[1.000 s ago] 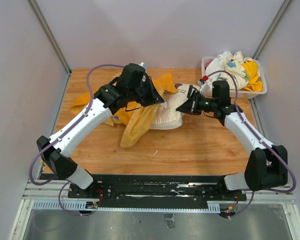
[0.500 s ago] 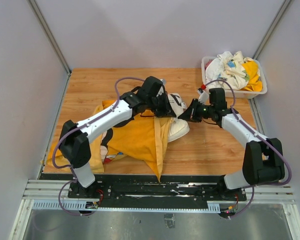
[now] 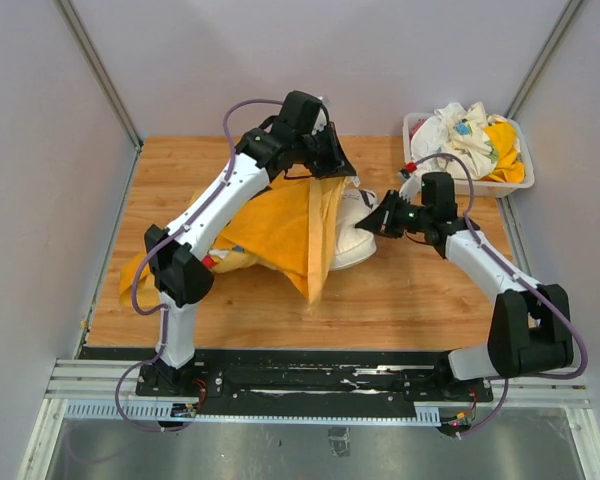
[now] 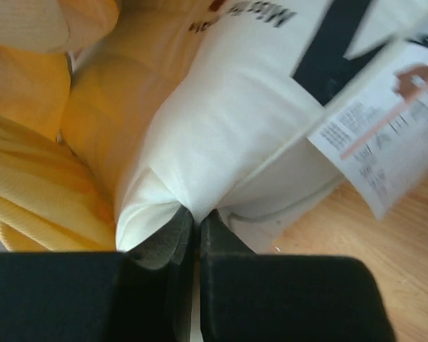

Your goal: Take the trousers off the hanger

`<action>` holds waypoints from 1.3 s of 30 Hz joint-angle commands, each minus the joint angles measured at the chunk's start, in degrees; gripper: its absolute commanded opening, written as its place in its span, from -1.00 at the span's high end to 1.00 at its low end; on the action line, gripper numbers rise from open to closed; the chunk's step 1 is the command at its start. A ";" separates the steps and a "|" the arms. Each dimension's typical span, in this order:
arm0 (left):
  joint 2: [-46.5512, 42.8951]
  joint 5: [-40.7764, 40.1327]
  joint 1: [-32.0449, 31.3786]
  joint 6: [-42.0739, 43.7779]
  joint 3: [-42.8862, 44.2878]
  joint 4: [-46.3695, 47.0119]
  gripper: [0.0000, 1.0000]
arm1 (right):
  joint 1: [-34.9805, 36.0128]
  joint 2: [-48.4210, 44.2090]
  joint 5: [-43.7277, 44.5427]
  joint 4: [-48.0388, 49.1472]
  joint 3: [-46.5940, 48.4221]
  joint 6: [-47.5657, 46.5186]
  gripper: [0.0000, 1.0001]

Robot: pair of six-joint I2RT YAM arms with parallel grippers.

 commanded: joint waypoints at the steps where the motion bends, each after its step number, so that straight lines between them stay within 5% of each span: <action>1: 2.06 6.98 -2.34 -4.96 5.78 7.89 1.00 | 6.77 5.19 -2.76 4.07 3.11 2.02 0.99; 7: -0.43 5.18 -3.38 -4.69 6.36 6.99 1.00 | 9.28 12.56 -2.82 7.08 5.72 3.17 0.99; 19: -9.51 1.72 -2.49 -2.59 -19.79 12.46 0.99 | 7.09 6.39 -0.97 -2.42 14.76 -1.61 0.99; 39: -8.42 0.56 0.84 -1.23 -2.73 4.04 0.99 | 5.54 3.86 1.40 0.68 -0.58 -2.36 0.99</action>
